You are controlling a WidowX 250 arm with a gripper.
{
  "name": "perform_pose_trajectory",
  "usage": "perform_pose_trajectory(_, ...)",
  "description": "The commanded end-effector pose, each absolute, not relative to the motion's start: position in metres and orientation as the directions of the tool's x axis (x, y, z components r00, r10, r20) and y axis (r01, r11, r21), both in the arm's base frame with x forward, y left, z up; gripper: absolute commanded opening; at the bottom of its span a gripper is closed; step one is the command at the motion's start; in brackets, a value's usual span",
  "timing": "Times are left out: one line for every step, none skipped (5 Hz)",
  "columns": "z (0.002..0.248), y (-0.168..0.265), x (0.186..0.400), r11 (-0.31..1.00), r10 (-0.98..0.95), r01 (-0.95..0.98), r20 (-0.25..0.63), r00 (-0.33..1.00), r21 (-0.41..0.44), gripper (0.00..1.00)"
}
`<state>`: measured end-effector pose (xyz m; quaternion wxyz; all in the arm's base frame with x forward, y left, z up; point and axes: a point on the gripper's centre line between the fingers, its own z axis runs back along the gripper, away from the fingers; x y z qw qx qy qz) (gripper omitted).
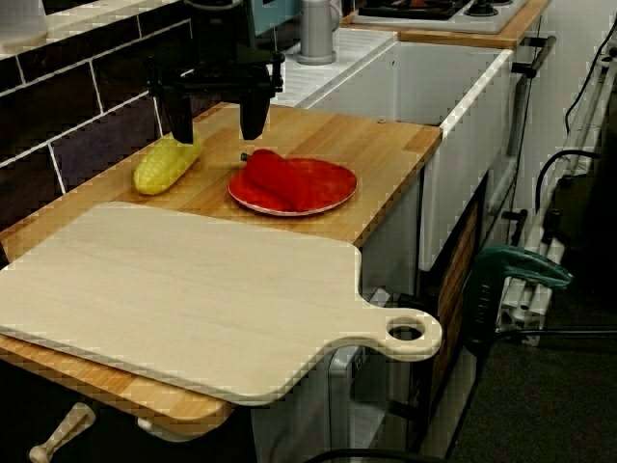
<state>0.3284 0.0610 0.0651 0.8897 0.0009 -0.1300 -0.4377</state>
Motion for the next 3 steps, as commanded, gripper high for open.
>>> perform_pose_trajectory(0.106, 0.057, 0.338, 0.533, -0.843, 0.758, 0.317, 0.435, 0.376, 1.0)
perform_pose_trajectory(0.101, 0.04, 0.299, 0.496, -0.867, 0.754, 0.298, 0.4, 0.431, 1.0)
perform_pose_trajectory(0.102, 0.041, 0.3, 0.474, -0.88, 0.752, 0.284, 0.382, 0.457, 1.0)
